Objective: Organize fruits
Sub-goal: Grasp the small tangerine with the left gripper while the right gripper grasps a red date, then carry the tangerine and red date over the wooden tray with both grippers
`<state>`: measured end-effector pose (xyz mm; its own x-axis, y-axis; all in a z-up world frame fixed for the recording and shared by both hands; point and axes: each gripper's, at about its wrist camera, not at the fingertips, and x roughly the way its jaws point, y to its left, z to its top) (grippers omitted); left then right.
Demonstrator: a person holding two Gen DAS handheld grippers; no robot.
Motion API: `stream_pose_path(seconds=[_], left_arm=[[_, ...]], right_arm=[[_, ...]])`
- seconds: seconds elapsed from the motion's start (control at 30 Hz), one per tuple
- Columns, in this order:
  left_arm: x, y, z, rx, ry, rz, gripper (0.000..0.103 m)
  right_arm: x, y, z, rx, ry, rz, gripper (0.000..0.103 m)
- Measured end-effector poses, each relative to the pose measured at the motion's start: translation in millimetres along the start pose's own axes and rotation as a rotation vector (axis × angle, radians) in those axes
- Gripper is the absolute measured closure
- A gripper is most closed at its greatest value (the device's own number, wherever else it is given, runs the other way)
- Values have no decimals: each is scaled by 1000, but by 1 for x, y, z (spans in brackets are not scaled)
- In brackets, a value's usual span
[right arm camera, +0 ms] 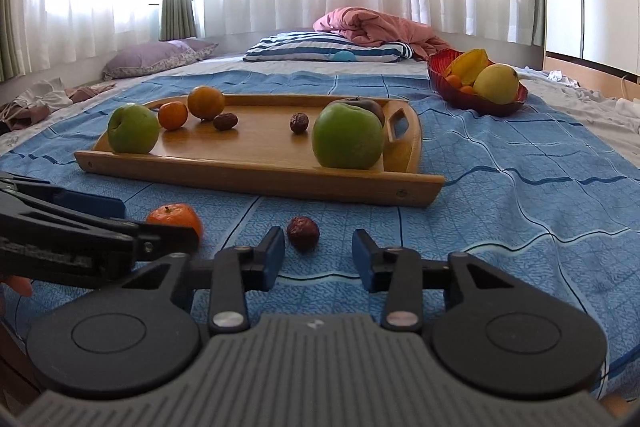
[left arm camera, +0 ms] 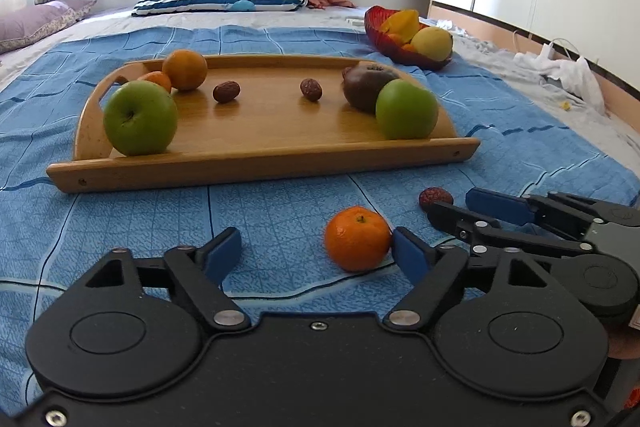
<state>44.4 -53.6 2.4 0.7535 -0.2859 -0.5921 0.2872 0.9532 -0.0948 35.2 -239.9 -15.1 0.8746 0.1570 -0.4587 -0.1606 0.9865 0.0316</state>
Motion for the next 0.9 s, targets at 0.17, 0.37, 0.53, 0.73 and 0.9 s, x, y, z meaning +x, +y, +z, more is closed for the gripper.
stream_pose_path(seconds=[0.17, 0.37, 0.53, 0.73, 0.9], left_arm=[[4, -4, 2, -9, 10, -3, 42], [5, -8, 4, -11, 12, 18, 62], [8, -6, 3, -19, 19, 43, 68], [9, -5, 3, -25, 13, 59, 68], [10, -6, 3, -21, 8, 66, 68]], right_arm=[[3, -1, 2, 14, 0, 6, 50], [7, 3, 3, 12, -5, 17, 50], [10, 7, 3, 19, -8, 26, 50], [14, 9, 4, 28, -8, 28, 57], [17, 10, 4, 36, -9, 26, 62]])
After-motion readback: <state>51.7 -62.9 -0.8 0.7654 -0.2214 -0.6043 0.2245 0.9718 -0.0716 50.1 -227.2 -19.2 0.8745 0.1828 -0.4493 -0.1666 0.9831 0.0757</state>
